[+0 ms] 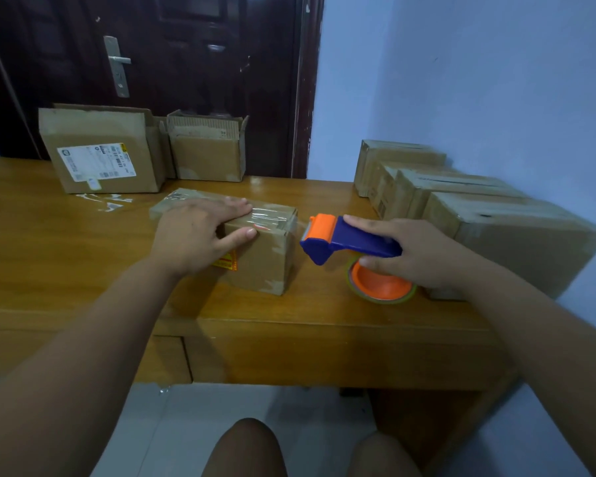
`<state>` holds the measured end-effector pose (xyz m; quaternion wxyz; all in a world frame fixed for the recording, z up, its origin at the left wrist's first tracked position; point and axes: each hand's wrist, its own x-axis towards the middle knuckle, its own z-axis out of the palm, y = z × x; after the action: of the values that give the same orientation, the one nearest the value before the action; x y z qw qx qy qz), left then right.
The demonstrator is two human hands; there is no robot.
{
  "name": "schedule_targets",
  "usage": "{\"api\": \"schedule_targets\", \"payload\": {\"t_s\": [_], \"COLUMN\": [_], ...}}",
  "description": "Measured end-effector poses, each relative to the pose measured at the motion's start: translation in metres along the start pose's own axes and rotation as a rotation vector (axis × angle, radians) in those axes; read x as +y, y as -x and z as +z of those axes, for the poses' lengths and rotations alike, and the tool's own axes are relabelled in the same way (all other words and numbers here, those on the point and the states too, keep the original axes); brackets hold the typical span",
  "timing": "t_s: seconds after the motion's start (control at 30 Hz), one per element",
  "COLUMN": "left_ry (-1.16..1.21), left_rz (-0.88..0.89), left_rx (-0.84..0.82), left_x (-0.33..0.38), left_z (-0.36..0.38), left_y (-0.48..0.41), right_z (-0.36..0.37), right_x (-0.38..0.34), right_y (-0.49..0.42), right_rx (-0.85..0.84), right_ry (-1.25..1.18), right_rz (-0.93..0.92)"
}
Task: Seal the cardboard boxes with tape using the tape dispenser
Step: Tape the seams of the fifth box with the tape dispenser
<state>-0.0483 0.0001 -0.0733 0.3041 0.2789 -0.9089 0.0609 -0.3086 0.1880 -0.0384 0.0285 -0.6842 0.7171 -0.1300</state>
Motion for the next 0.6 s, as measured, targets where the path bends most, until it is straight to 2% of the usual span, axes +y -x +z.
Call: {"api": "schedule_targets", "payload": {"t_s": [0.2,0.33,0.47,0.6], "left_ry": [0.096,0.083,0.19,-0.085], "left_rz": [-0.086,-0.14,-0.089,-0.074], "left_rx": [0.087,0.059,0.052,-0.049], "left_x": [0.007,0.015,0.048,0.071], "left_z": [0.002,-0.001,-0.006,0.006], "left_y": [-0.002,-0.004,0.0,0.007], "right_z": [-0.029,-0.046,-0.055,-0.065], "right_x": [-0.024,-0.038,-0.049,-0.062], "right_y": [-0.021,-0.038,-0.054,-0.065], "right_rx": [-0.16,-0.246,-0.285,-0.345], "right_ry": [0.107,0.166,0.173,0.181], "right_rz": [0.003,0.012,0.026,0.038]}}
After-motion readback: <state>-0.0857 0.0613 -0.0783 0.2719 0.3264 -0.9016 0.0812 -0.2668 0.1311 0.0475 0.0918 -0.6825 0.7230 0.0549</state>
